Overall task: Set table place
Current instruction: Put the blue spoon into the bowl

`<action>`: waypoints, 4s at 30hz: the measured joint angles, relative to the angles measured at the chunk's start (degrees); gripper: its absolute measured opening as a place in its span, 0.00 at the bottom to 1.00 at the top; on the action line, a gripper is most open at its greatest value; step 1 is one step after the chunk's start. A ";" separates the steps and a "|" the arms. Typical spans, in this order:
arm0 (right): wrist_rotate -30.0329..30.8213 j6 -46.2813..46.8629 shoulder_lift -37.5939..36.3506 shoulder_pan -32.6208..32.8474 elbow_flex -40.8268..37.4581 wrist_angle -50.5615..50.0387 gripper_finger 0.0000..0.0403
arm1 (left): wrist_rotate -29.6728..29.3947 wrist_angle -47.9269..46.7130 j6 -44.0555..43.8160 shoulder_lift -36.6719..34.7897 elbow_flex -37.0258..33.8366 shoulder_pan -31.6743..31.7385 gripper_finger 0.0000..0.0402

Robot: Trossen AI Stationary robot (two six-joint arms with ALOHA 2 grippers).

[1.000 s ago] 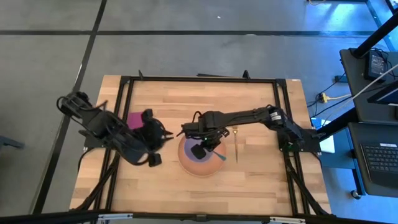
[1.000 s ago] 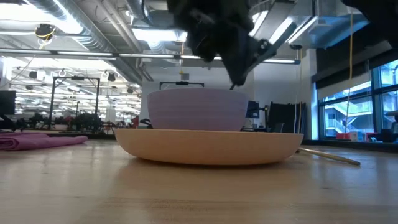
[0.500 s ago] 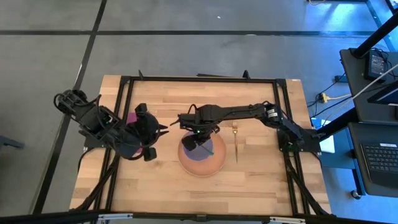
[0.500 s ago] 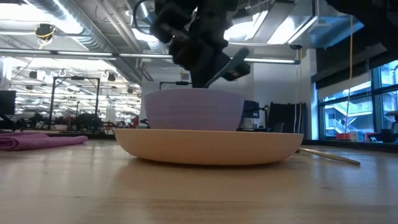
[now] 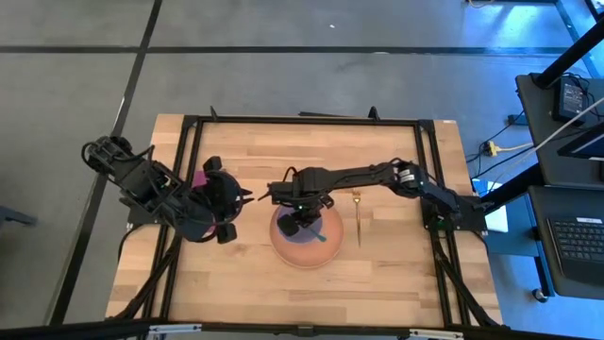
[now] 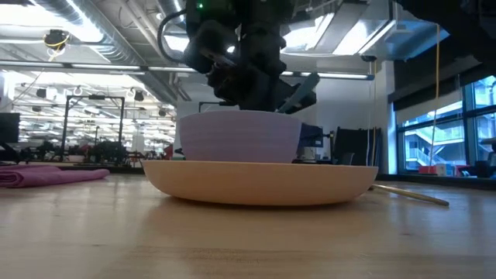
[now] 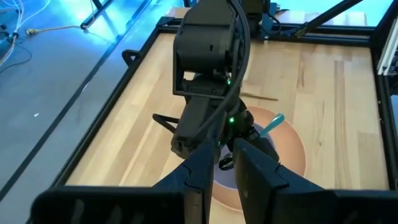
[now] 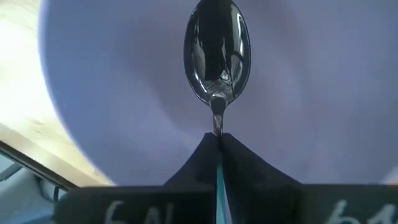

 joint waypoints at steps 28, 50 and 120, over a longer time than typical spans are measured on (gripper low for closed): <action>-6.26 -2.33 0.36 -0.02 1.60 -0.34 0.14 | -0.20 -2.49 -4.83 0.00 0.00 -4.38 0.14; 8.68 -6.44 0.37 5.04 4.21 -2.79 0.08 | 0.46 -2.42 -8.80 0.02 0.00 -4.74 0.14; 12.76 -3.92 0.20 9.64 3.45 -17.98 0.02 | 0.46 -2.45 -10.48 0.04 0.00 -8.12 0.14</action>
